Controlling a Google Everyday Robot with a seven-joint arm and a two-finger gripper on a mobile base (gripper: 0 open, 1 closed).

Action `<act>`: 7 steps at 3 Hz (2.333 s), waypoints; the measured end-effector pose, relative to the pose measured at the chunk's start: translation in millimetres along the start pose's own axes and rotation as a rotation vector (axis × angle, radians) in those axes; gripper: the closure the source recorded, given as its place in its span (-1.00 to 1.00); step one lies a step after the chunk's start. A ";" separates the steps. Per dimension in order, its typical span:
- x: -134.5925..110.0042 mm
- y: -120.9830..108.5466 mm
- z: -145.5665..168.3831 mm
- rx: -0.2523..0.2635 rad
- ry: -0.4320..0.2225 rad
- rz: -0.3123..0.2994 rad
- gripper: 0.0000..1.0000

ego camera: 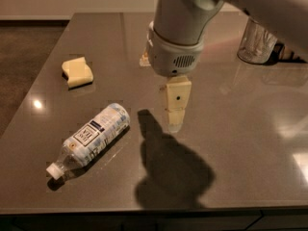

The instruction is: Pick blue plastic bottle

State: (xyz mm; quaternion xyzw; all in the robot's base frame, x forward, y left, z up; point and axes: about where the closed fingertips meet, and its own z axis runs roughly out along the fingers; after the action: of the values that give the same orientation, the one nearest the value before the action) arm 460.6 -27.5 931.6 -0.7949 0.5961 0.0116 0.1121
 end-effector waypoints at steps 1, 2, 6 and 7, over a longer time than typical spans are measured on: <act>-40.9 1.3 27.4 -0.045 -0.008 -0.118 -1.00; -74.3 5.8 52.1 -0.070 0.006 -0.237 -1.00; -113.3 16.1 97.0 -0.181 0.038 -0.399 -0.19; -115.1 10.2 80.7 -0.175 -0.005 -0.362 0.28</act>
Offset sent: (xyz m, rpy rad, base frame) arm -0.0341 0.1191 -0.0716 -0.1080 0.0369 0.3901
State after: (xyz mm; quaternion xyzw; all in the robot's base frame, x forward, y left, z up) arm 427.0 94.1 868.8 -0.8959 0.4397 0.0451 0.0443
